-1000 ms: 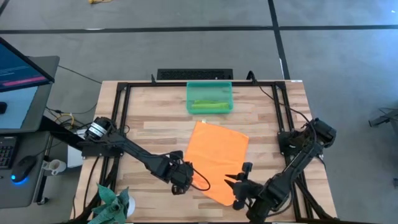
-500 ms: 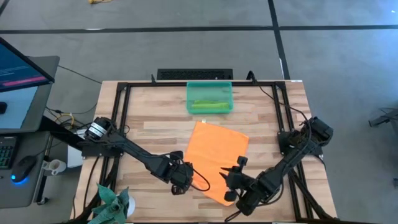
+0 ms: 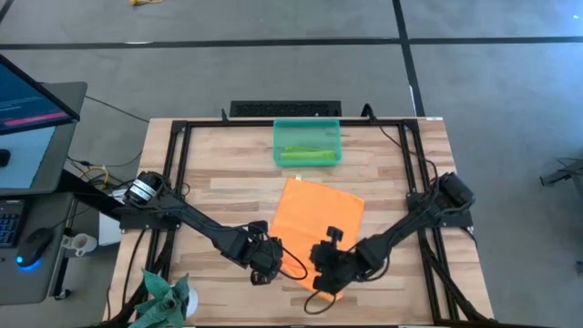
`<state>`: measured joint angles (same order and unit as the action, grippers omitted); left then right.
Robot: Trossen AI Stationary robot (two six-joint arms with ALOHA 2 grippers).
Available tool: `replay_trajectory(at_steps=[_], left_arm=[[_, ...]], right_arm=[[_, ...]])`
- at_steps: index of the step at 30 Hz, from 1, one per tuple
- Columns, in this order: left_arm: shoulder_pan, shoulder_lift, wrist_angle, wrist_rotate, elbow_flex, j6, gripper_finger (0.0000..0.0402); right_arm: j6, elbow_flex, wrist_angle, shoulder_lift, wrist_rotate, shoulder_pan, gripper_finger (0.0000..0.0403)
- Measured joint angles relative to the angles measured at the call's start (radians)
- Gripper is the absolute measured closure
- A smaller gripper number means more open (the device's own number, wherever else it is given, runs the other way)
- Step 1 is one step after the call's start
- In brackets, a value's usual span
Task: Roll microfiber towels into tight, uniform cylinder then place into a basket
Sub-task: Fold the yellow microfiber towel
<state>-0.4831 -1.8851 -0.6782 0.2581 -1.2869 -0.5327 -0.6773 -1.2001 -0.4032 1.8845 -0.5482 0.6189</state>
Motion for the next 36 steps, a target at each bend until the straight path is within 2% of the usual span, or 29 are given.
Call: replay_trajectory(at_steps=[5, 10, 14, 17, 23, 29, 33, 36], left_arm=[[0.000, 0.000, -0.008, 0.000, 0.000, 0.000, 0.0401], [0.000, 0.000, -0.008, 0.001, 0.000, -0.001, 0.0401], [0.000, 0.000, -0.008, 0.001, 0.000, -0.003, 0.0401], [0.000, 0.000, -0.008, 0.001, 0.000, -0.003, 0.0401], [0.000, 0.000, -0.008, 0.002, 0.000, -0.003, 0.0401], [0.000, 0.000, -0.008, 0.004, 0.000, -0.003, 0.0401], [0.000, 0.000, -0.009, 0.005, 0.000, -0.003, 0.0401], [0.000, 0.000, -0.008, 0.000, 0.000, -0.011, 0.0401]], right_arm=[[0.076, 0.000, 0.163, 0.050, 0.095, 0.015, 0.0225], [0.103, 0.000, 0.169, 0.052, 0.135, 0.022, 0.0186], [0.088, -0.002, 0.159, 0.014, 0.127, 0.023, 0.0181], [0.077, -0.002, 0.080, -0.009, 0.110, 0.037, 0.0190], [-0.004, -0.001, -0.174, -0.068, -0.007, 0.127, 0.0216], [-0.292, -0.001, -0.455, -0.114, -0.205, 0.284, 0.0230], [-0.422, -0.001, -0.469, -0.112, -0.315, 0.373, 0.0232], [-0.429, 0.000, -0.427, -0.096, -0.320, 0.387, 0.0230]])
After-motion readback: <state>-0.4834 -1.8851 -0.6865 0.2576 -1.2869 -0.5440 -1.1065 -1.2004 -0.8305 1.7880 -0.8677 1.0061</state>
